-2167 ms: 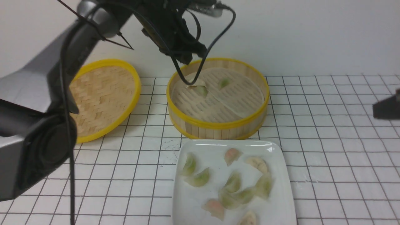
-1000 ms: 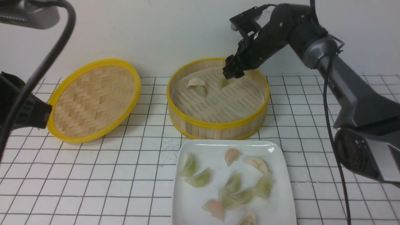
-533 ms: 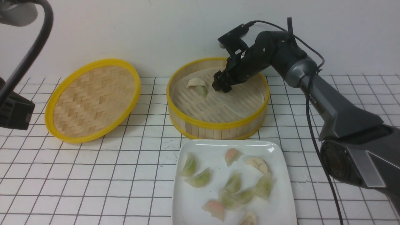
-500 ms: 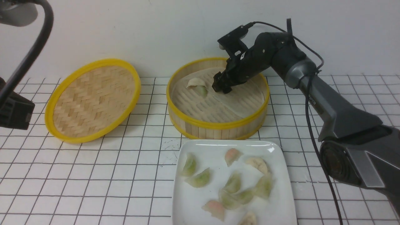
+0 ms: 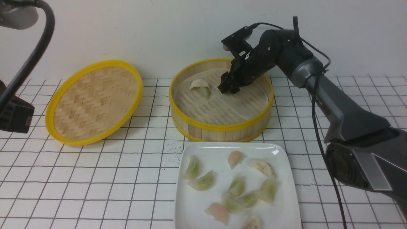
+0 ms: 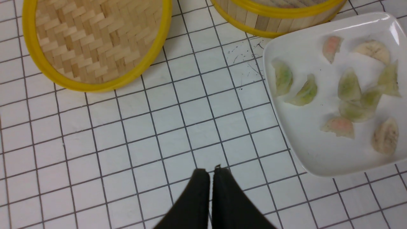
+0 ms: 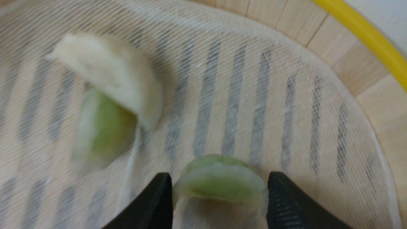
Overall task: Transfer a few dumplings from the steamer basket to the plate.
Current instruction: Use the right arm to grab a dumpling from inside the steamer, then use the right arm to put the dumpling into the plate
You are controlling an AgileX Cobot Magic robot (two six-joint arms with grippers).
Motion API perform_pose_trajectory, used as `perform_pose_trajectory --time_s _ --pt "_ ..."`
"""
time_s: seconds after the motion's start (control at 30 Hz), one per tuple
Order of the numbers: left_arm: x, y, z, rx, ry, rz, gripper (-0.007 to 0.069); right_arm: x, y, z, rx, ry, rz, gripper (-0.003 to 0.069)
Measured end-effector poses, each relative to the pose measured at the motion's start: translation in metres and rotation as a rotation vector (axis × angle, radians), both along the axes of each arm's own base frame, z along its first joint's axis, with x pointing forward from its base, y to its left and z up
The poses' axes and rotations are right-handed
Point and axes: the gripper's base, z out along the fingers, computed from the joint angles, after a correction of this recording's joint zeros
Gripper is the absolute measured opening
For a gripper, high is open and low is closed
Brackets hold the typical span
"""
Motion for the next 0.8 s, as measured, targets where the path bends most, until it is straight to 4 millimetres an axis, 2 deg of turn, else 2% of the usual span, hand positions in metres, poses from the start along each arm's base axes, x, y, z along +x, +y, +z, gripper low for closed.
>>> perform_pose_trajectory --time_s 0.13,0.23,0.3,0.33,0.37,0.4,0.43,0.47,0.5,0.53,0.63,0.67,0.7,0.77,0.8 --pt "0.000 0.000 0.000 0.001 0.000 0.001 -0.0006 -0.008 -0.006 0.045 0.001 -0.045 -0.034 0.0347" --pt "0.000 0.000 0.000 0.003 -0.001 0.001 -0.0006 -0.016 -0.013 0.093 0.070 -0.092 -0.131 0.0347" --pt "0.000 0.001 0.000 0.007 -0.003 0.002 -0.0006 -0.019 -0.016 0.108 0.089 -0.105 -0.152 0.0347" --pt "0.001 0.002 0.000 0.025 -0.009 0.009 -0.0006 -0.028 -0.022 0.133 0.112 -0.107 -0.188 0.0347" --pt "0.001 0.003 0.000 0.029 -0.010 0.013 -0.0006 -0.035 -0.025 0.146 0.116 -0.097 -0.200 0.0347" --pt "0.001 0.003 0.000 0.031 -0.011 0.014 -0.0006 -0.037 -0.027 0.149 0.118 -0.093 -0.206 0.0347" --pt "0.001 0.004 0.000 0.040 -0.014 0.021 -0.0006 -0.047 -0.031 0.157 0.106 -0.049 -0.215 0.0347" --pt "0.002 0.004 0.000 0.043 -0.016 0.025 -0.0006 -0.067 -0.037 0.178 0.109 -0.031 -0.219 0.0347" --pt "0.002 0.005 0.000 0.044 -0.016 0.027 -0.0006 -0.081 -0.040 0.185 0.108 -0.002 -0.216 0.0347" --pt "0.002 0.004 0.000 0.042 -0.015 0.027 -0.0006 -0.104 -0.044 0.194 0.102 0.036 -0.210 0.0347" --pt "0.001 0.003 -0.002 0.031 -0.005 0.021 -0.0006 -0.162 -0.045 0.201 0.099 0.135 -0.173 0.0347" --pt "0.001 0.002 -0.004 0.018 0.007 0.014 -0.0006 -0.187 -0.043 0.190 0.086 0.206 -0.150 0.0347" --pt "0.001 0.001 -0.005 0.012 0.015 0.011 -0.0006 -0.208 -0.044 0.188 0.085 0.233 -0.133 0.0347" --pt "0.000 -0.003 -0.010 -0.017 0.042 -0.003 -0.0006 -0.240 -0.040 0.166 0.078 0.280 -0.105 0.0347" --pt "0.001 -0.004 -0.013 -0.023 0.056 -0.008 -0.0006 -0.252 -0.040 0.146 0.078 0.280 -0.108 0.0347"
